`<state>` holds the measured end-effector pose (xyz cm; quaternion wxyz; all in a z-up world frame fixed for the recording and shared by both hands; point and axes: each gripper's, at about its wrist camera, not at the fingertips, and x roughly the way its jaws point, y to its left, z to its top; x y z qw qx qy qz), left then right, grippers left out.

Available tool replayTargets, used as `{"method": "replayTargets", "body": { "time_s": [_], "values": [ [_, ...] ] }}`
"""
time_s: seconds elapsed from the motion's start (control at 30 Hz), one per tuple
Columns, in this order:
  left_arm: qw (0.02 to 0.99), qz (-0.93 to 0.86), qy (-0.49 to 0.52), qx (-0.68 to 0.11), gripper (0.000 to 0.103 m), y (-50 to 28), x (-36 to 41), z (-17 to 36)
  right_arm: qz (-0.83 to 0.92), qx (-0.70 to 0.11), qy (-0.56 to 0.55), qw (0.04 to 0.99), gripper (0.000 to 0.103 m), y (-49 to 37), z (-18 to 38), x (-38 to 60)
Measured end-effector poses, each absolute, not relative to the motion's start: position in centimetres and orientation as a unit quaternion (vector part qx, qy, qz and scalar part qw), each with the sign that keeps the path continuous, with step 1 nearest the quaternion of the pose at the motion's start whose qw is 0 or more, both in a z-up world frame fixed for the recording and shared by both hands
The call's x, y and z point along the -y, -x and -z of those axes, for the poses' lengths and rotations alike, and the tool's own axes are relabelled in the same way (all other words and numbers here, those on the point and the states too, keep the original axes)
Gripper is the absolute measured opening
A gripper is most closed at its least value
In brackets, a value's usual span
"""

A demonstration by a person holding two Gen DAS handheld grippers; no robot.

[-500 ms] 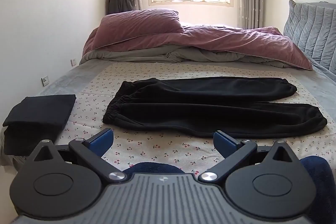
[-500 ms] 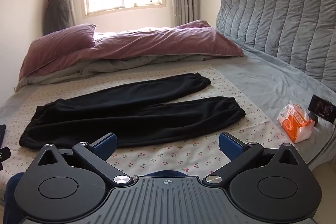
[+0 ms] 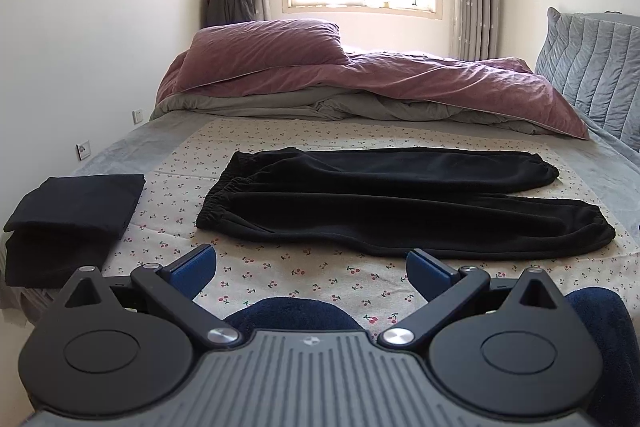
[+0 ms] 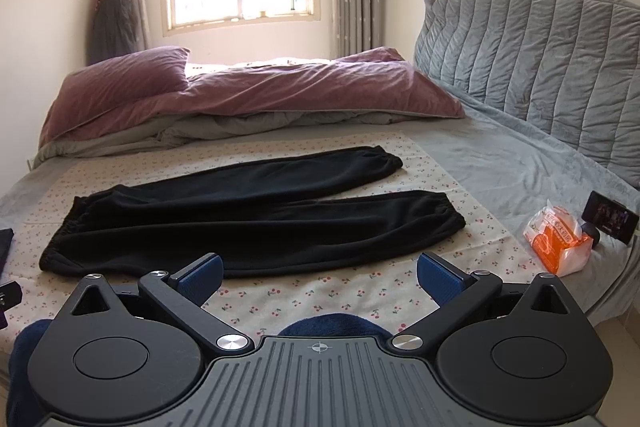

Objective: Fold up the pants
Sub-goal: 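Move both grippers toward the black sweatpants' elastic waistband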

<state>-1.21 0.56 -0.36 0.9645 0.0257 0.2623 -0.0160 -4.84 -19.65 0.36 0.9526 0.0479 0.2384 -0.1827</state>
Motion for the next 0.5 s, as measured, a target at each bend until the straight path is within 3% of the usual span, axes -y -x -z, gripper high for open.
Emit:
{"method": "replayTargets", "body": {
  "time_s": [0.5],
  "values": [
    [0.967,0.025,-0.023,-0.254,0.096,-0.6,-2.0,-1.6,0.193,-0.212,-0.07,0.955,0.103,0.9,-1.5,17.7]
  ]
}}
